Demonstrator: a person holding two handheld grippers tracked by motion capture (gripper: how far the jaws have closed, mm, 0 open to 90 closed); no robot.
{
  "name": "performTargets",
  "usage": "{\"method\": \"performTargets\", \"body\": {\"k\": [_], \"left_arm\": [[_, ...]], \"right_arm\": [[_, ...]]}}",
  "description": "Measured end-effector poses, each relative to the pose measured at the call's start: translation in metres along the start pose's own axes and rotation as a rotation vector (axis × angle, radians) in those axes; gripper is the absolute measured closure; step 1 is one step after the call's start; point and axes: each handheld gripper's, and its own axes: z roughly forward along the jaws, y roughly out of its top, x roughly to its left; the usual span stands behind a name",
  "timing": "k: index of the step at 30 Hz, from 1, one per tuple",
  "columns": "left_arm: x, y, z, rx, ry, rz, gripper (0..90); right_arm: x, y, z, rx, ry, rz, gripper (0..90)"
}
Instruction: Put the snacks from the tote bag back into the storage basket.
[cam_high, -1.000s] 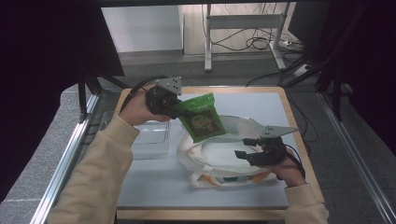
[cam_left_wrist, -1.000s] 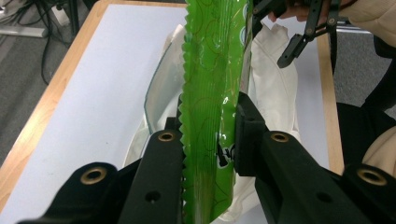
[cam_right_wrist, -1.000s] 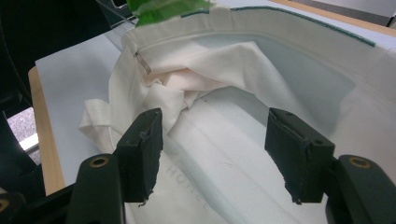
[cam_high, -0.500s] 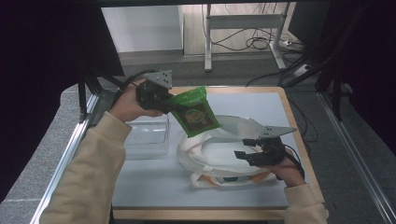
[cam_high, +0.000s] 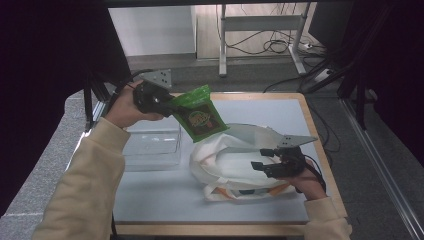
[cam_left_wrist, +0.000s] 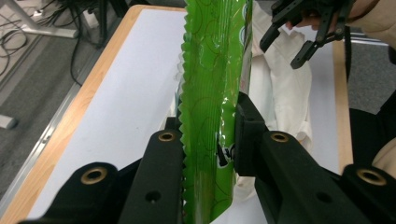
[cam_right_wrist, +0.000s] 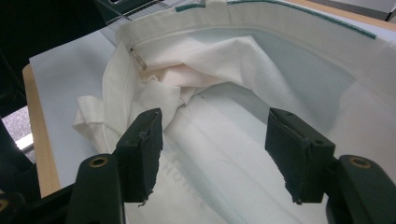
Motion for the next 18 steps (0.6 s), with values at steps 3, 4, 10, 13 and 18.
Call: {"method": "performTargets", "body": {"k": [3,4,10,13,18], "left_arm": [[0.003,-0.003,-0.004,-0.002,0.009,-0.01,76.6],[0.004,-0.004,-0.006,-0.003,0.011,-0.014,76.6],[0.008,-0.01,-0.014,-0.005,0.033,-0.033,76.6],[0.01,-0.012,-0.017,-0.007,0.04,-0.042,76.6],[0.013,-0.016,-0.021,-0.007,0.059,-0.051,76.7]], "right_arm": [[0.0,0.0,0.0,0.001,-0.001,0.0,36.6],[0.0,0.0,0.0,0.0,-0.002,-0.001,36.7],[-0.001,0.0,0.001,0.002,-0.004,0.0,36.7],[-0.001,-0.001,0.001,0.0,-0.008,0.002,36.7],[-0.001,-0.001,0.001,0.002,-0.013,0.004,36.6]]}}
